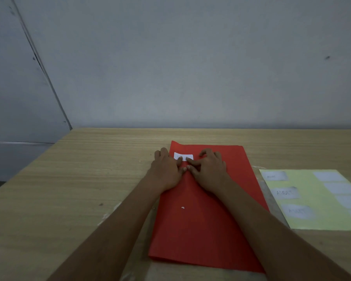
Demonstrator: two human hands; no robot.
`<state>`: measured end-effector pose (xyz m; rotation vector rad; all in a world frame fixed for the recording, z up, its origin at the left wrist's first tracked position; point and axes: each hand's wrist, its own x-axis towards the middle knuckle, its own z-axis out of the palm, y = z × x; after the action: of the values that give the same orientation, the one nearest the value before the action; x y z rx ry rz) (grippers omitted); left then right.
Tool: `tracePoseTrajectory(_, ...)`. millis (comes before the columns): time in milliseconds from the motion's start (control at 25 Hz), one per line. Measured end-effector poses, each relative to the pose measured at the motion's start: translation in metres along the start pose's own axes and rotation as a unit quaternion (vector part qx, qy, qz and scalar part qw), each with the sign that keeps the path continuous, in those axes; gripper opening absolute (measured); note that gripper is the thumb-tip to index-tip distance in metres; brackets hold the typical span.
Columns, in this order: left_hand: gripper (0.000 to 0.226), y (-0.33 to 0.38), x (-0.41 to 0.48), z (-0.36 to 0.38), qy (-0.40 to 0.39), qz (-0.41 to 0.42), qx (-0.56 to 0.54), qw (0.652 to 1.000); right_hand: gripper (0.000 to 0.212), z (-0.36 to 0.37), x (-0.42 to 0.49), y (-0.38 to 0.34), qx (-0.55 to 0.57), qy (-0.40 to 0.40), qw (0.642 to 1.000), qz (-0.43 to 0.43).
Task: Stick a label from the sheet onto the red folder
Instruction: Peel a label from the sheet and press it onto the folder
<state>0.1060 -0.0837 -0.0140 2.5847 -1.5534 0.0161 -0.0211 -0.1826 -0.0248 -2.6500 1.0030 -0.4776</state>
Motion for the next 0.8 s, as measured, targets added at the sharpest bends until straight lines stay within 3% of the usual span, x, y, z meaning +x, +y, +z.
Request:
tracePoseTrajectory(80,0.051,-0.001,-0.004,0.000,0.005,0.006,-0.004,1.000,0.036,0.000,-0.002,0.001,0.006,0.003,1.000,-0.010)
tracePoseTrajectory(240,0.064,0.002,-0.001,0.003,0.009,-0.024,0.012,1.000,0.044,0.001,-0.002,0.001,0.023,0.026,0.999,0.003)
tracePoseTrajectory(440,0.071,0.012,0.002,-0.004,-0.027,-0.056,-0.007,0.998,0.052,0.000,0.002,-0.008,-0.022,-0.026,0.999,0.033)
tracePoseTrajectory(600,0.064,0.019,-0.003,-0.024,-0.072,-0.049,-0.046,0.995,0.049,-0.001,0.006,-0.015,-0.040,-0.063,0.996,0.045)
tracePoseTrajectory(800,0.073,0.018,-0.001,-0.021,-0.051,-0.075,-0.044,0.995,0.052,0.001,0.005,-0.013,-0.018,-0.013,0.999,0.039)
